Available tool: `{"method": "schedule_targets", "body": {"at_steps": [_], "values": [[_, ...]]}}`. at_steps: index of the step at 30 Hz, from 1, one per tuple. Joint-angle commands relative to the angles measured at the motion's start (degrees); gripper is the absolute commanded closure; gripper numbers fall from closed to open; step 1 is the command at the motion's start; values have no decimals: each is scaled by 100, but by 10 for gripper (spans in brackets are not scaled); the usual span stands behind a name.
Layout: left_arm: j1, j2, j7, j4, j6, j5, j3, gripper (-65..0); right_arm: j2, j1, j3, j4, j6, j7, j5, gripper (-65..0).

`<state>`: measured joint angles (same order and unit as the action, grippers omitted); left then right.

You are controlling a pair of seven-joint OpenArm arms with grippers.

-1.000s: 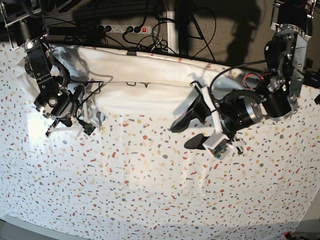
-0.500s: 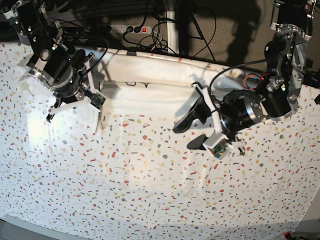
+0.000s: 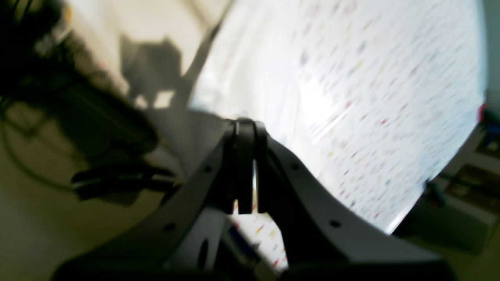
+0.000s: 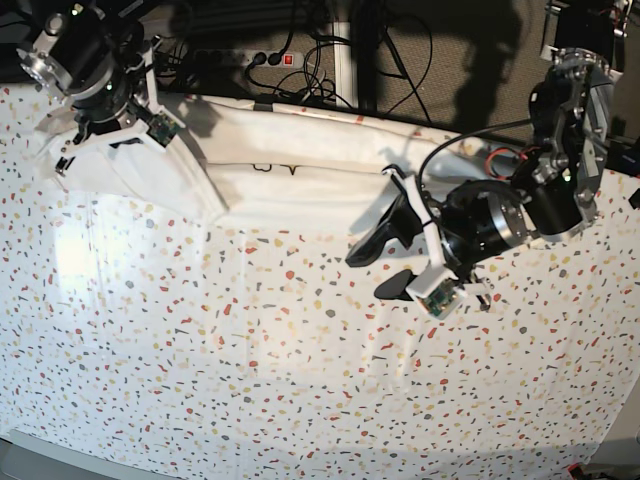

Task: Fold the T-shirt properly
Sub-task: 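Grasp the shirt's sleeve end with the right gripper and fold it inward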

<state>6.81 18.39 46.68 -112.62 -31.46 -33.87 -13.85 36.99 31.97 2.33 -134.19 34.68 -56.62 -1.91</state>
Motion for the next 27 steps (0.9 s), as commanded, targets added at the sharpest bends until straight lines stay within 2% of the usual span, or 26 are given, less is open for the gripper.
{"method": "schedule_targets", "body": {"at_steps": [1,6,9,11,16,17,19,21,25,27], "values": [[94,17,-133,-90,22,-66,42,-296,66,72,31,-81,-33,92,-48,0],[94,17,-136,-90,20,-63,42,-296,61,348,28,-81,-39,275,-26,0],[94,17,-142,-90,20,-66,42,-296,63,293,28,-81,-144,426,404,0],[94,17,-142,-90,20,-63,42,-296,63,295,28,-81,-402,527,634,0],[94,20,-133,-90,17,-61,42,-296,61,297,28,-81,-428,525,1012,0],[94,20,-136,-90,17,-61,42,-296,63,297,28,-81,-428,525,1029,-9],[94,20,-136,-90,17,-61,42,-296,63,297,28,-81,-431,540,1029,-130],[94,20,-136,-90,17,-61,42,-296,63,297,28,-81,-431,546,1029,-197],[94,20,-133,-90,20,-61,42,-296,63,295,28,-81,-435,605,1110,-204],[94,20,-131,-90,17,-42,42,-296,63,293,31,-81,-540,748,1279,-204]]}}
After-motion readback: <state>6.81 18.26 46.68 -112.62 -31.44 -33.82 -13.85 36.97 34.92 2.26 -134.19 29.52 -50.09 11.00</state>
